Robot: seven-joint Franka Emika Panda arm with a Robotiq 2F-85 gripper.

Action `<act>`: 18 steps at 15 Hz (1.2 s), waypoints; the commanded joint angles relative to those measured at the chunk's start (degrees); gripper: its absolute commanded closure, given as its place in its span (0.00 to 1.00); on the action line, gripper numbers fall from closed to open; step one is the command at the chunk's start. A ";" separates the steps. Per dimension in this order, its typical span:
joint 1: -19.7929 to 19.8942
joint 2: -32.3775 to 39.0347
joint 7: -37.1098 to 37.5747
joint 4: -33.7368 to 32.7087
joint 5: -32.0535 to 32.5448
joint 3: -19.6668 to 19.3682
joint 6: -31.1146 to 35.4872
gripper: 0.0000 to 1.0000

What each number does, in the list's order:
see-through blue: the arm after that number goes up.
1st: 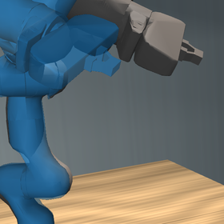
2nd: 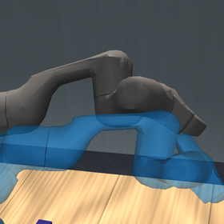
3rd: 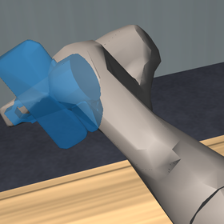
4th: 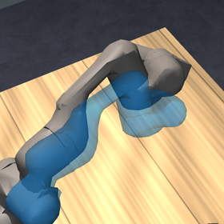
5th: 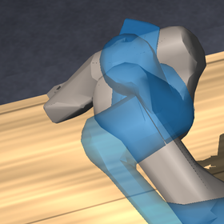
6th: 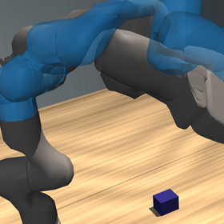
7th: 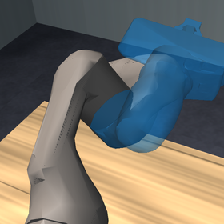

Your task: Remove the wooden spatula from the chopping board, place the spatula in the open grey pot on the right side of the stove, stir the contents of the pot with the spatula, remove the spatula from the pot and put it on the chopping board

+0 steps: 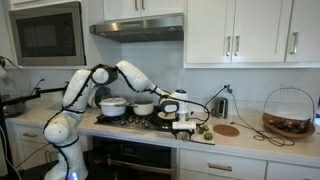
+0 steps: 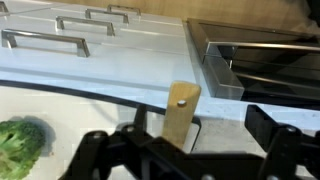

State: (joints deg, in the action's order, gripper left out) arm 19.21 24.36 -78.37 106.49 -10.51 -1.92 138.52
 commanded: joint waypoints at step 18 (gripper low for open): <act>-1.38 -1.32 2.62 3.02 3.00 -0.10 8.92 0.92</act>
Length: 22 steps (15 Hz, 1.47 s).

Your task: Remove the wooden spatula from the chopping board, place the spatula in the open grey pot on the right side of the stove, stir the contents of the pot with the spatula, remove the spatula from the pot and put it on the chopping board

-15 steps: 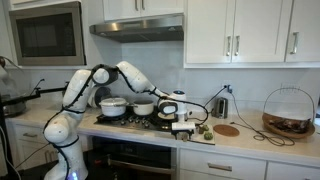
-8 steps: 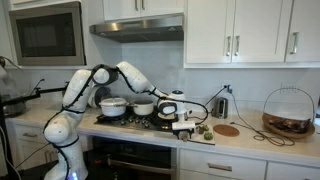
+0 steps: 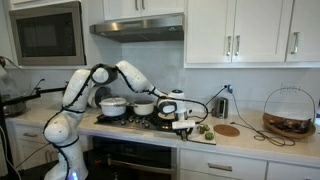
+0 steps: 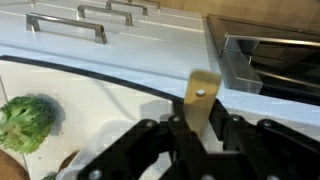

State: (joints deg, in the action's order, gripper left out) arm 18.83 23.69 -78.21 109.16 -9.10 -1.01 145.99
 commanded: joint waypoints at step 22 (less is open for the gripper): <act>-6.18 -7.63 24.03 -3.22 9.34 -2.87 -10.93 0.93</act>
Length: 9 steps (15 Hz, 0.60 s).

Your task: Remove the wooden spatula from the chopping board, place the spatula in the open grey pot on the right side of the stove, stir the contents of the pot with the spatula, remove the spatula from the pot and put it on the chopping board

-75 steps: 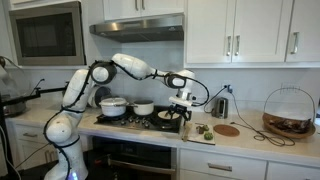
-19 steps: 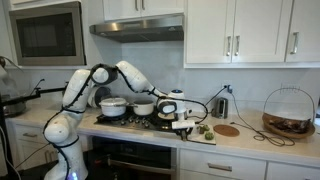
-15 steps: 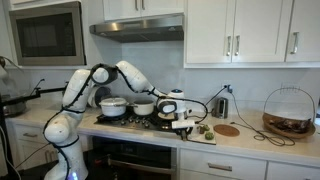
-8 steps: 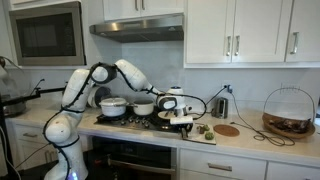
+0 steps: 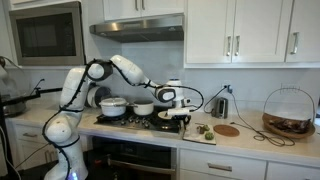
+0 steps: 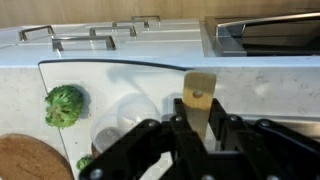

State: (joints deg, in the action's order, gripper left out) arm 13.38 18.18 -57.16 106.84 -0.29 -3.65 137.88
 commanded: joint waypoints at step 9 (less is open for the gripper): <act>-1.97 -11.19 8.12 -6.42 1.12 -0.67 -16.10 0.93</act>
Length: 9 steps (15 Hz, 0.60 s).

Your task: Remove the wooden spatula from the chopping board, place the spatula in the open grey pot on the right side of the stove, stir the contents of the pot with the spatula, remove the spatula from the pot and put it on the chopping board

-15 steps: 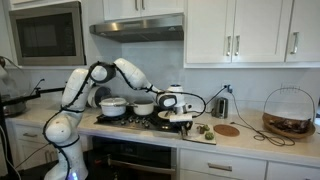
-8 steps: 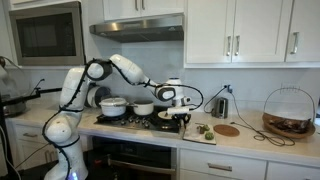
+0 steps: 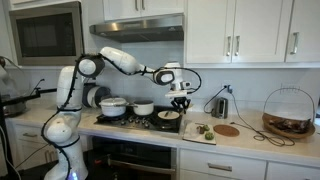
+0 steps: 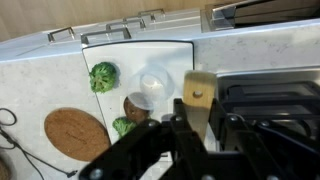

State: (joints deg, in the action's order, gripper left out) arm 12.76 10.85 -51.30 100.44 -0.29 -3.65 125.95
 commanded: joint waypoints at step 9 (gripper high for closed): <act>-4.57 -15.67 0.37 7.85 3.28 -0.55 -12.16 0.93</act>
State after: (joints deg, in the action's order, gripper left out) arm 9.91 0.64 -51.28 103.31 1.07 -3.70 115.65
